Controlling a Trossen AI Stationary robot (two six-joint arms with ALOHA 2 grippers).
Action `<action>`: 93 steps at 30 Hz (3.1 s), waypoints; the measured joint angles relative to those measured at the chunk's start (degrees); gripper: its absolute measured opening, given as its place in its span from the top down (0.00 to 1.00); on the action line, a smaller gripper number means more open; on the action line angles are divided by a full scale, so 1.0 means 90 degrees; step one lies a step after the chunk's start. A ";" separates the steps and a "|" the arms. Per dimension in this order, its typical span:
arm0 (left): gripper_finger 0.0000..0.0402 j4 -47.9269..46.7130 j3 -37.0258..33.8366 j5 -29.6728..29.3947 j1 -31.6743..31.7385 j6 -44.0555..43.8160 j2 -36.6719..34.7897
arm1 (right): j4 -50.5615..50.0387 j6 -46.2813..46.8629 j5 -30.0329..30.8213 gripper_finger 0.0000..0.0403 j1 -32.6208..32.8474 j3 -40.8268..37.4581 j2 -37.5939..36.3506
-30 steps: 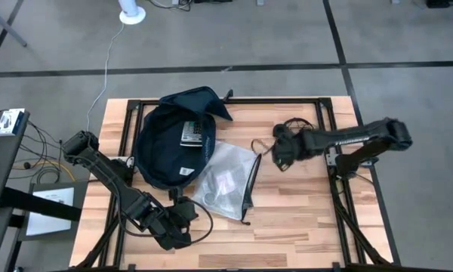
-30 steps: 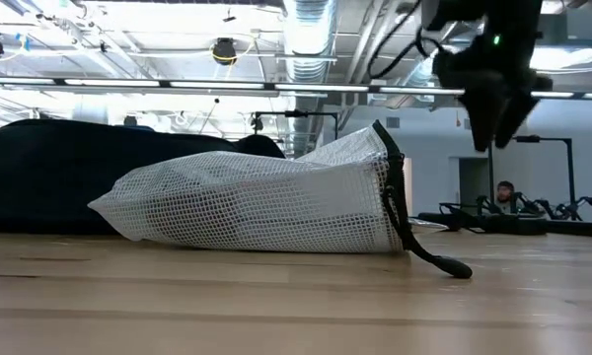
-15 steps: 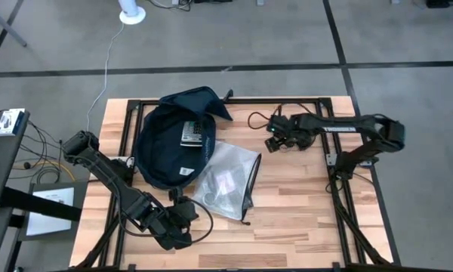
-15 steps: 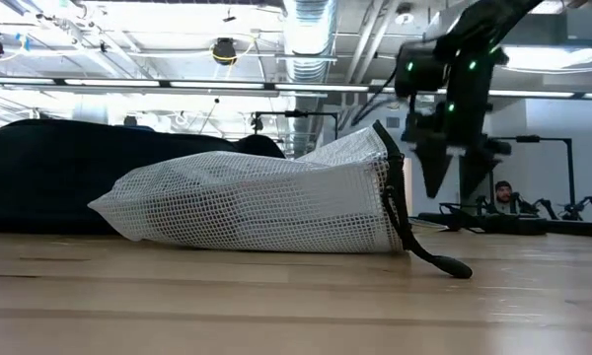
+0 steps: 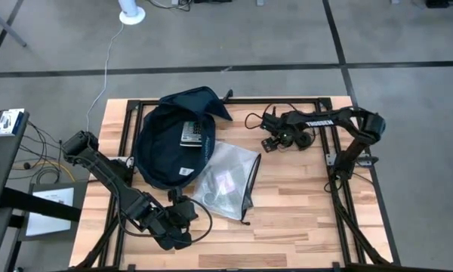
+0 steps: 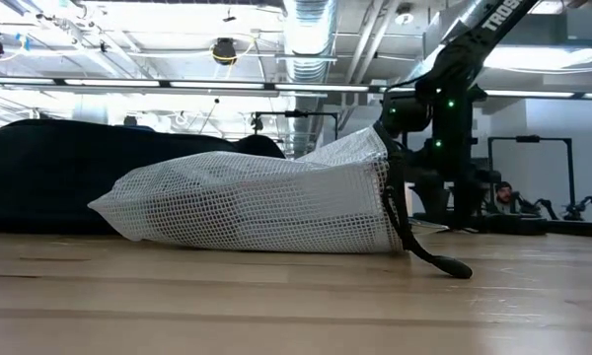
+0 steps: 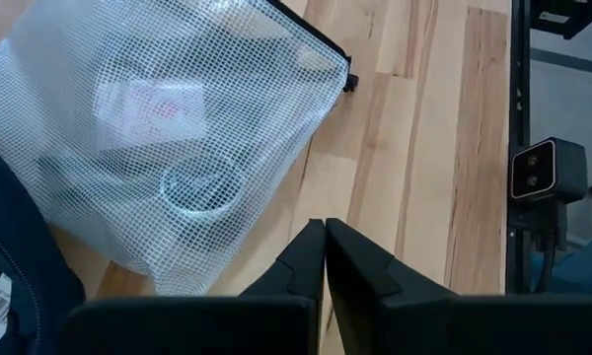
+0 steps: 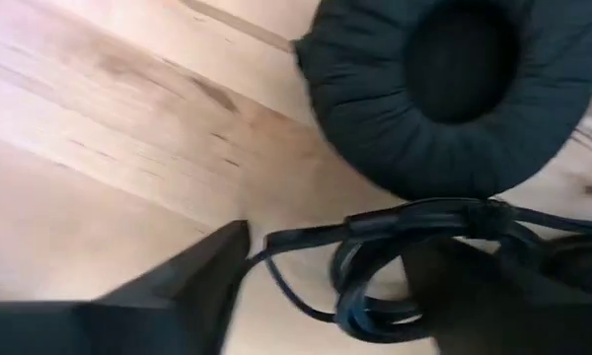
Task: Unpack backpack
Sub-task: Put the black headphones into the dark blue backpack
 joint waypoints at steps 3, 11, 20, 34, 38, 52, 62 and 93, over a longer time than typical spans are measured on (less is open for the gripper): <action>1.00 -0.0004 0.0000 0.0001 0.0000 0.0010 0.0000 | -0.0173 -0.0008 -0.0017 0.67 0.0173 -0.0040 -0.0319; 1.00 -0.0042 0.0000 0.0003 0.0013 0.0197 0.0000 | -0.0089 0.0005 -0.0096 0.97 0.0517 -0.0045 -0.1839; 1.00 -0.0016 0.0000 0.0001 0.0171 0.0407 0.0000 | -0.0234 0.0004 0.1366 0.98 0.0289 -0.0030 -0.2898; 1.00 -0.0007 0.0000 0.0003 0.0185 0.0308 0.0000 | -0.0093 -0.0428 -0.0073 0.67 -0.1583 -0.0027 -0.1916; 1.00 -0.0011 0.0000 0.0003 0.0185 0.0377 0.0000 | 0.0262 -0.0376 -0.0359 0.48 -0.1677 -0.0027 -0.1537; 1.00 -0.0020 0.0000 0.0002 0.0184 0.0310 0.0000 | 0.1085 -0.0307 -0.0425 0.31 -0.1861 0.0015 -0.0259; 1.00 -0.0018 0.0000 0.0002 0.0182 0.0284 0.0000 | 0.1309 -0.0027 -0.0706 0.31 -0.1961 0.0011 -0.0066; 1.00 0.0216 0.0000 0.0000 0.0282 0.0306 0.0000 | 0.4128 0.0063 -0.1449 1.00 0.1382 -0.0016 -0.2214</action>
